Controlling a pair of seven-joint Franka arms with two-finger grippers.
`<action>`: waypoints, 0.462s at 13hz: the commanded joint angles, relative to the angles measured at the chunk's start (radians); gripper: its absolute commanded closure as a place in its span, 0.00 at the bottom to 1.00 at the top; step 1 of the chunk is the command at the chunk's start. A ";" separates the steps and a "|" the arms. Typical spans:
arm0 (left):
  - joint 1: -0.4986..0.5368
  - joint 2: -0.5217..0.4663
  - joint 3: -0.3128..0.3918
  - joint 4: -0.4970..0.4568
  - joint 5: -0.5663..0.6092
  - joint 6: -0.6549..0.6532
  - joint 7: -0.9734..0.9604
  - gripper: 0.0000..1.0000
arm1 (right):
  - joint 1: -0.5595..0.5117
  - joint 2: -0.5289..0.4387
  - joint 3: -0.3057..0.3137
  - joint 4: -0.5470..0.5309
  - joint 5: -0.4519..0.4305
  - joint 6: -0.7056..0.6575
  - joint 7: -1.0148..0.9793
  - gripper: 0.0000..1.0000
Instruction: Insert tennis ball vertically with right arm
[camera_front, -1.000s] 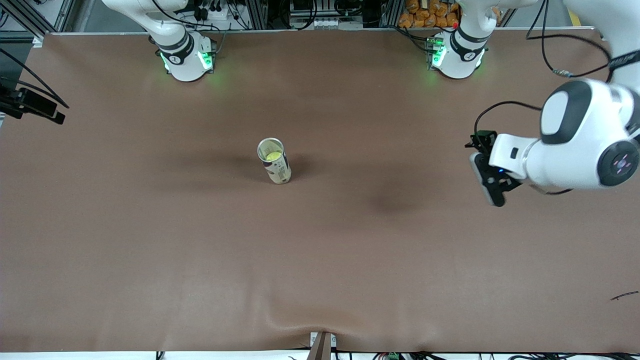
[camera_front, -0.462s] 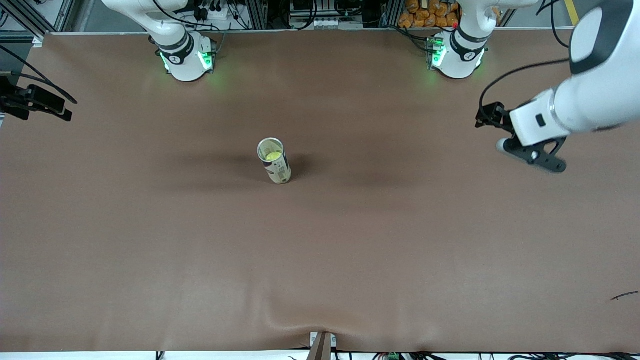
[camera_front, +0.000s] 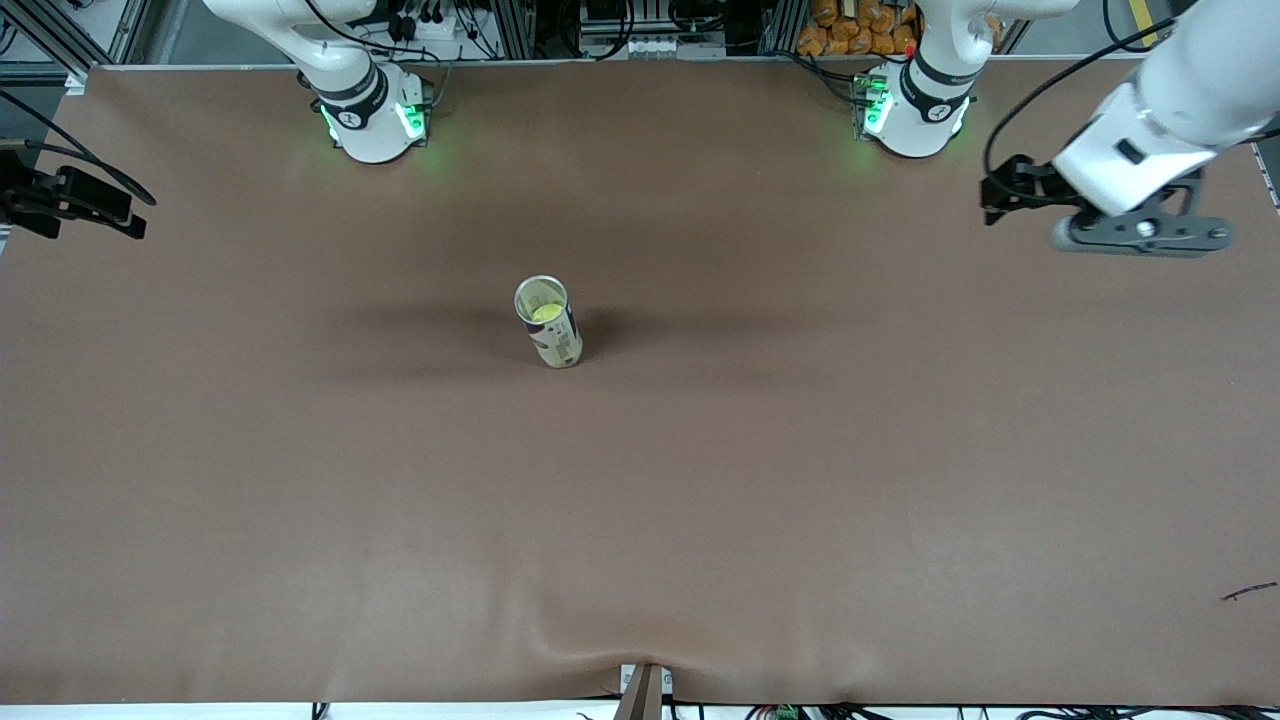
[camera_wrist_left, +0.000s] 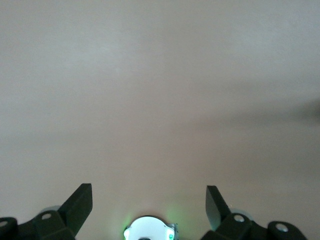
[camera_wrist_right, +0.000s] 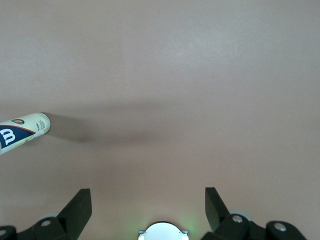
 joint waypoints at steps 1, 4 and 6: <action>0.002 -0.005 0.042 0.012 0.014 0.010 -0.012 0.00 | 0.013 -0.014 -0.006 -0.011 -0.014 -0.004 -0.007 0.00; 0.036 -0.008 0.059 0.005 0.001 0.033 -0.009 0.00 | 0.013 -0.014 -0.006 -0.011 -0.014 -0.005 -0.007 0.00; 0.036 -0.025 0.050 0.005 0.001 0.036 -0.027 0.00 | 0.013 -0.014 -0.006 -0.009 -0.015 -0.002 -0.007 0.00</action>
